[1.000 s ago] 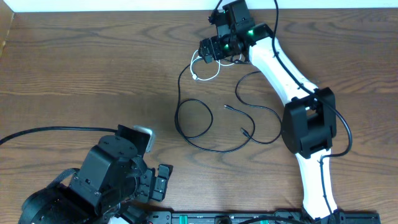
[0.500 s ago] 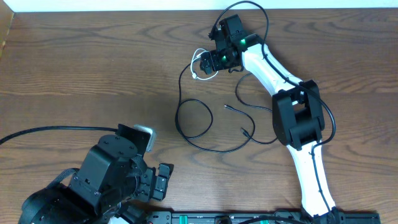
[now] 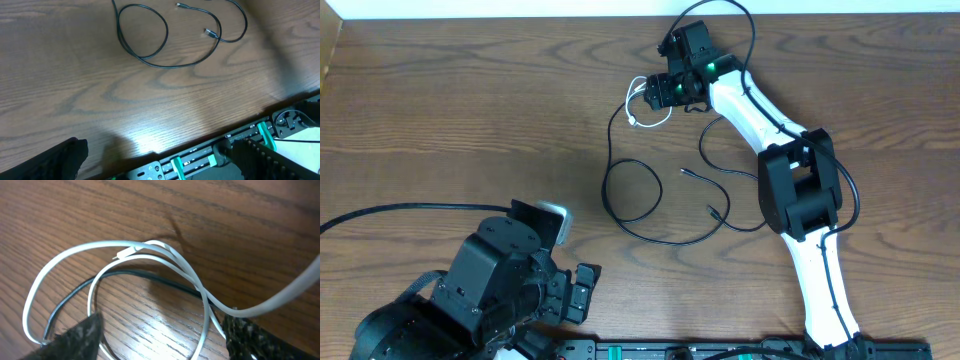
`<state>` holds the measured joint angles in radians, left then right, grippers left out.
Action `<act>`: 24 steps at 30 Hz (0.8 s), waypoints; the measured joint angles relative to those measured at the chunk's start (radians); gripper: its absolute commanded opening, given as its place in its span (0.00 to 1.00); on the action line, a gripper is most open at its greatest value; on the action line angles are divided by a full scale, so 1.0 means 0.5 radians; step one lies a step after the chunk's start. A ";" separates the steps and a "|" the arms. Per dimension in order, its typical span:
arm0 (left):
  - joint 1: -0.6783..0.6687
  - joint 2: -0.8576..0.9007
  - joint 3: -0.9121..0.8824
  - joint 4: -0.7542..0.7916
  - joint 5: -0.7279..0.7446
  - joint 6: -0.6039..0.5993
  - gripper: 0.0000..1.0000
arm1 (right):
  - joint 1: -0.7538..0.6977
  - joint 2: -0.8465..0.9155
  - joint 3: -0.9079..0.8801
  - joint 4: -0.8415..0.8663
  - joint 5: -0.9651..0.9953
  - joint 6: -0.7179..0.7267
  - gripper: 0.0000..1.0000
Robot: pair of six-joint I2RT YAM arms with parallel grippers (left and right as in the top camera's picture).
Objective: Untangle cables
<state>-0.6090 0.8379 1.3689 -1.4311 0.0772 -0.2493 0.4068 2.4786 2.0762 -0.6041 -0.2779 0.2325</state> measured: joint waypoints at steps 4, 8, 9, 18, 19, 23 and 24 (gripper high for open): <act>0.000 0.000 0.000 0.000 0.002 0.000 0.98 | 0.001 0.000 0.000 -0.008 0.005 0.027 0.63; 0.000 -0.001 0.000 -0.001 0.008 0.000 0.98 | 0.001 0.000 0.000 -0.015 0.010 0.047 0.56; -0.001 0.000 0.000 -0.001 0.010 0.000 0.98 | 0.001 0.000 0.000 -0.017 0.010 0.050 0.56; 0.000 0.000 0.000 -0.001 0.014 0.000 0.98 | 0.001 0.000 0.000 -0.022 0.188 0.110 0.58; -0.001 0.000 0.000 0.000 0.014 0.000 0.98 | 0.001 0.000 0.000 -0.018 0.227 0.113 0.58; 0.000 0.000 0.000 -0.001 0.015 0.000 0.98 | 0.000 0.000 0.000 0.029 0.339 0.111 0.54; -0.001 -0.001 0.000 0.000 0.014 0.000 0.98 | 0.000 0.000 0.000 0.048 0.356 0.105 0.52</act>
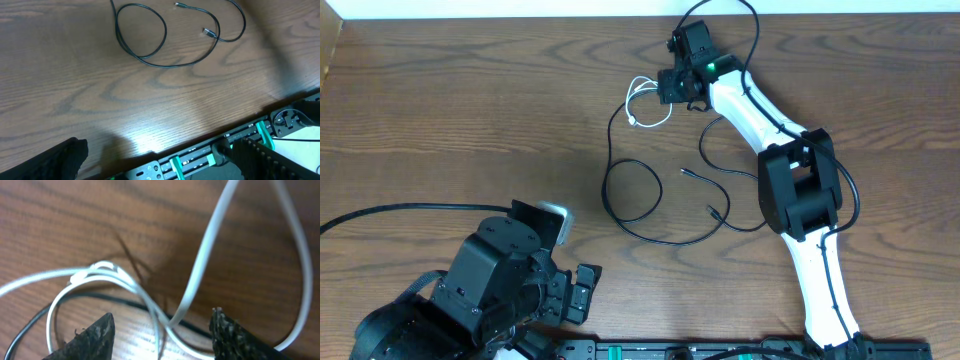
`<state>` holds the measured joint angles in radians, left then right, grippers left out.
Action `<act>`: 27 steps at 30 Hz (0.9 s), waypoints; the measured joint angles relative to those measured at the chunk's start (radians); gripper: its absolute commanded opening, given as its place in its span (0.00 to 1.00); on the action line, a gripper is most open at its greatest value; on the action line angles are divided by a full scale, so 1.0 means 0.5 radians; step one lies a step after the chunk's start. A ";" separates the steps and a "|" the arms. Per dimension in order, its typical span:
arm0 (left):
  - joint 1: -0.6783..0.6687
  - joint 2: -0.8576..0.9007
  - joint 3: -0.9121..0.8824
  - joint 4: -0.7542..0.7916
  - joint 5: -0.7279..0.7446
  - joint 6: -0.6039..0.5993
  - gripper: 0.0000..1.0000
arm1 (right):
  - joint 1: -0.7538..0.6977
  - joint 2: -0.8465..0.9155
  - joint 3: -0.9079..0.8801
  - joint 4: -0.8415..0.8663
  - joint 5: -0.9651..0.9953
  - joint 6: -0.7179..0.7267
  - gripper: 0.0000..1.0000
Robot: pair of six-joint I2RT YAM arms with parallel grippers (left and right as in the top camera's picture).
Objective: Untangle cables
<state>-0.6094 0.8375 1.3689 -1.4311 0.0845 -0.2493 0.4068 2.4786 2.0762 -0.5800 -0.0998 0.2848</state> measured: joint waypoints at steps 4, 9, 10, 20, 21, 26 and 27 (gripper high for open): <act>0.001 0.000 0.000 0.000 0.000 0.000 0.98 | 0.001 0.000 0.000 0.065 0.037 -0.012 0.47; 0.001 0.001 0.000 0.000 0.001 0.000 0.98 | 0.006 0.001 0.000 0.131 0.053 -0.017 0.35; 0.001 0.001 0.001 -0.001 0.002 0.000 0.98 | 0.009 0.001 0.000 0.134 0.053 -0.014 0.33; 0.001 0.001 0.000 0.000 0.022 0.000 0.98 | 0.065 0.031 0.000 0.130 -0.082 -0.049 0.01; 0.001 0.001 0.001 0.000 0.022 0.000 0.98 | 0.065 0.036 0.000 0.114 -0.115 -0.063 0.01; 0.000 0.001 0.000 0.000 0.024 0.000 0.98 | 0.059 0.039 0.000 -0.059 -0.233 -0.097 0.01; 0.000 0.001 0.001 -0.001 0.025 0.000 0.98 | 0.059 0.039 0.000 -0.105 -0.246 -0.117 0.01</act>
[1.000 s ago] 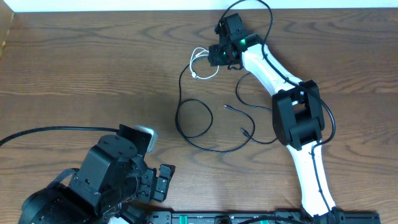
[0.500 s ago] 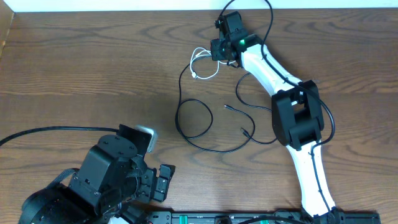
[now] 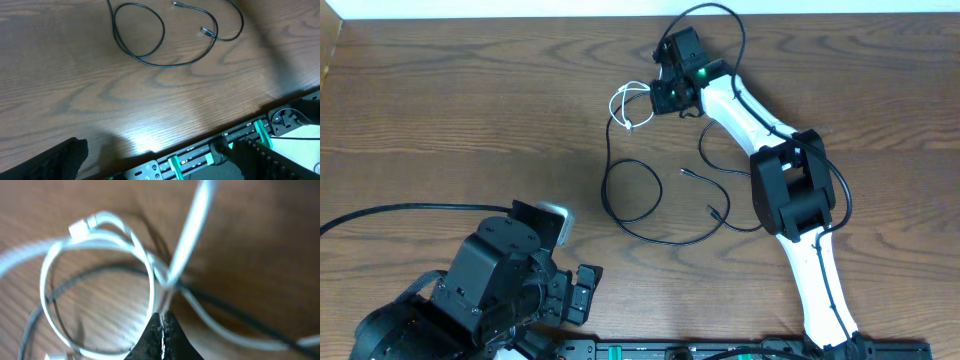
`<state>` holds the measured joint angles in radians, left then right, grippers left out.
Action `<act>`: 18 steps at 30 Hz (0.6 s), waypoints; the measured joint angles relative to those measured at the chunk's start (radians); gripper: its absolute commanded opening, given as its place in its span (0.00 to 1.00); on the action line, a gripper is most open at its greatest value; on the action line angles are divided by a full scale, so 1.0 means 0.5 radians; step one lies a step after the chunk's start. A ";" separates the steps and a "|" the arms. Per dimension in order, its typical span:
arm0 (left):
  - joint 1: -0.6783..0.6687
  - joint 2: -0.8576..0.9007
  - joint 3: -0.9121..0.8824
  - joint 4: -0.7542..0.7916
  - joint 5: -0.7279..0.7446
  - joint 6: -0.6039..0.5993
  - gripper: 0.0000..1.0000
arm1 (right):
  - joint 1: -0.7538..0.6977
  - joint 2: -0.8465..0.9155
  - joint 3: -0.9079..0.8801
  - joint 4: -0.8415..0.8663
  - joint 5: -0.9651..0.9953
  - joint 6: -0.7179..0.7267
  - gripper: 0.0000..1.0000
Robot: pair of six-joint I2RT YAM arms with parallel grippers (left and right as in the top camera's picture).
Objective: Untangle cables
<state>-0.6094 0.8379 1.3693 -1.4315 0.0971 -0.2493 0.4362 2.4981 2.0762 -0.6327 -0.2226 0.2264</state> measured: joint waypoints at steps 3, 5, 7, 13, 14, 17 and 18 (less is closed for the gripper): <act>0.000 -0.001 0.000 0.000 0.004 0.001 0.98 | 0.000 -0.002 0.000 -0.114 -0.024 -0.063 0.01; 0.001 -0.001 -0.001 0.001 0.004 0.006 0.98 | 0.000 -0.026 0.000 -0.176 -0.027 -0.108 0.01; 0.001 -0.001 -0.001 0.000 0.004 0.007 0.98 | 0.000 -0.066 -0.002 -0.198 -0.024 -0.130 0.02; 0.001 -0.001 -0.001 0.001 0.004 0.015 0.98 | 0.000 -0.349 -0.003 -0.187 0.046 -0.180 0.94; 0.001 -0.001 -0.001 0.001 0.004 0.018 0.98 | 0.000 -0.392 -0.002 -0.179 0.060 -0.182 0.96; 0.001 -0.001 -0.001 0.001 0.004 0.021 0.98 | 0.000 -0.470 0.008 -0.135 0.079 -0.203 0.96; 0.001 -0.001 -0.001 0.001 0.004 0.021 0.98 | 0.000 -0.473 0.009 -0.103 0.082 -0.204 0.97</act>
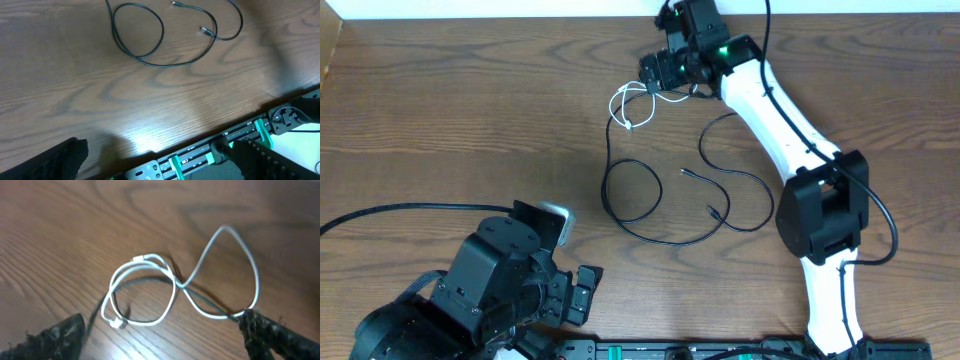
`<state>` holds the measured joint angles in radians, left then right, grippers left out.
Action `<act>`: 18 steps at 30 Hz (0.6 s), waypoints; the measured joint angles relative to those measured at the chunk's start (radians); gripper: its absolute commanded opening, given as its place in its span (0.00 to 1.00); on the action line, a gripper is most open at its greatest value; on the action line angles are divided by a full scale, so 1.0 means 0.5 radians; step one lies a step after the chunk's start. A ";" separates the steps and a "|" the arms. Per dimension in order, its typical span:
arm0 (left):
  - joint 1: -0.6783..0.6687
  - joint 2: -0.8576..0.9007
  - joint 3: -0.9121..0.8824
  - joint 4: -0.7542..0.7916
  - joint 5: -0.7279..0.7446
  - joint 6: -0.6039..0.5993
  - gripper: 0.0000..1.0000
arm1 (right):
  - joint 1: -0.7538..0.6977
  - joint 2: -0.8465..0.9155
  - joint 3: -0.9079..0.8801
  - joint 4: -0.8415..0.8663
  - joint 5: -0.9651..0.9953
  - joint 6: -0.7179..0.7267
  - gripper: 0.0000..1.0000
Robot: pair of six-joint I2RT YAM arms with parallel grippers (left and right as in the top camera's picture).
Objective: Untangle cables
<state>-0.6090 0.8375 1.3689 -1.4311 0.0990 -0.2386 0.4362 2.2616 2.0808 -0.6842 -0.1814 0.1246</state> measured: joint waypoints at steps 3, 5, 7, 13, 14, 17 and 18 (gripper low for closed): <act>0.000 0.000 0.000 0.000 0.000 0.000 0.98 | 0.000 0.036 0.000 0.108 0.006 0.002 0.98; 0.000 0.000 0.000 0.000 0.000 0.000 0.98 | 0.000 0.078 -0.001 0.198 0.010 0.023 0.97; 0.000 0.001 0.000 0.002 0.000 0.001 0.98 | 0.000 0.127 -0.001 0.267 0.014 0.066 0.95; 0.000 0.001 0.001 0.014 0.001 0.001 0.98 | 0.000 0.285 -0.001 0.430 -0.002 0.163 0.90; 0.000 0.001 0.000 0.014 0.001 0.000 0.98 | 0.000 0.309 -0.001 0.452 -0.006 0.177 0.89; 0.000 0.001 0.000 0.018 0.000 0.001 0.98 | 0.000 0.362 -0.001 0.511 -0.011 0.229 0.82; 0.000 0.000 0.000 0.025 0.000 0.001 0.98 | 0.000 0.373 -0.001 0.523 -0.014 0.244 0.79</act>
<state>-0.6090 0.8375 1.3689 -1.4185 0.0990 -0.2382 0.4362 2.4481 2.0804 -0.4229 -0.1883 0.2466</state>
